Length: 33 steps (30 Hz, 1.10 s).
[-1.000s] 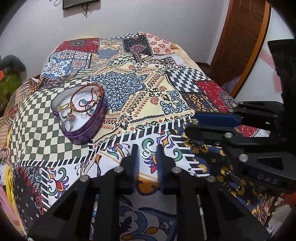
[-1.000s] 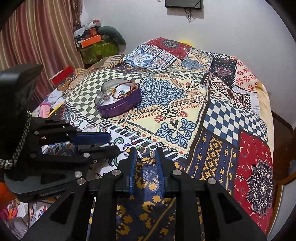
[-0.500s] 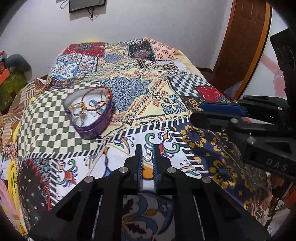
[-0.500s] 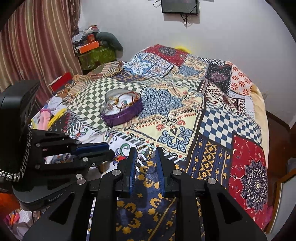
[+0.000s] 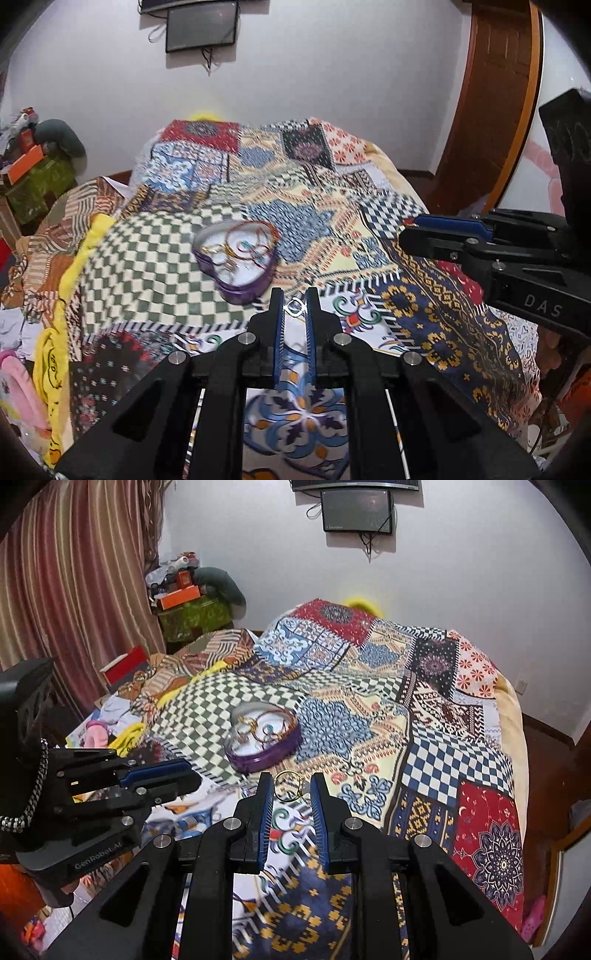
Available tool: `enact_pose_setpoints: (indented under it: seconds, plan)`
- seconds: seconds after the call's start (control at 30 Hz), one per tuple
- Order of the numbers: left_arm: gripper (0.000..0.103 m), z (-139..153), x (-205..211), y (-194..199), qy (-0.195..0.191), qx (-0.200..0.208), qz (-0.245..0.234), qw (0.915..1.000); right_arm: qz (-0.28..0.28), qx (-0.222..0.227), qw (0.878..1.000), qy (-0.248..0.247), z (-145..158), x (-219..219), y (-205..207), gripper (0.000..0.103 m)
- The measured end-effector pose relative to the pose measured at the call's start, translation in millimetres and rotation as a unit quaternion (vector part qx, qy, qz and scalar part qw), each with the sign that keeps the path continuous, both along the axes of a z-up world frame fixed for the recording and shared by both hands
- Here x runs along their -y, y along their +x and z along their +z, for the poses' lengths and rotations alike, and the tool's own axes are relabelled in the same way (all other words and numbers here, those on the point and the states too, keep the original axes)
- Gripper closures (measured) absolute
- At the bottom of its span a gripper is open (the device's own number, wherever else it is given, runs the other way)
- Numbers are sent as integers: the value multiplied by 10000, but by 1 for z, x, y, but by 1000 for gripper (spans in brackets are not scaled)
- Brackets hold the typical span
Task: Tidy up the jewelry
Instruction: 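Carry both pieces over the purple tin and open both tools to drop them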
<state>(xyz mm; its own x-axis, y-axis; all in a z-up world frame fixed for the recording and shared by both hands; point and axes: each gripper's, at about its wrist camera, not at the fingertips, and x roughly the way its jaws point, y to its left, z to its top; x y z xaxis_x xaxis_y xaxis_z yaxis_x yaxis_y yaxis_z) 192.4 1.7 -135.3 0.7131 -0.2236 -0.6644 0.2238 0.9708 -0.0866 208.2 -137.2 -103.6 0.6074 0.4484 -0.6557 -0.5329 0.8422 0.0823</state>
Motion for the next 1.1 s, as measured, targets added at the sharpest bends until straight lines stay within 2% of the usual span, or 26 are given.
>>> enact_pose_setpoints:
  seconds: [0.27,0.5,0.77,1.1]
  plan:
    - [94,15,-25,9,-67,255,125,9996,52,60,9999,96,4,-21,10,85]
    - [94,10,-40,27,-99,272,250,9993,148,14,9998,161,0,-37,26,85]
    - [94,-7,-55,58,-176,104,419,9989,198,-90,9997,61,-15,-54,55,85]
    - [94,-31,-68,108,-450,-347,427,9975,400,-368,9983,-204,-34,-71,88,85]
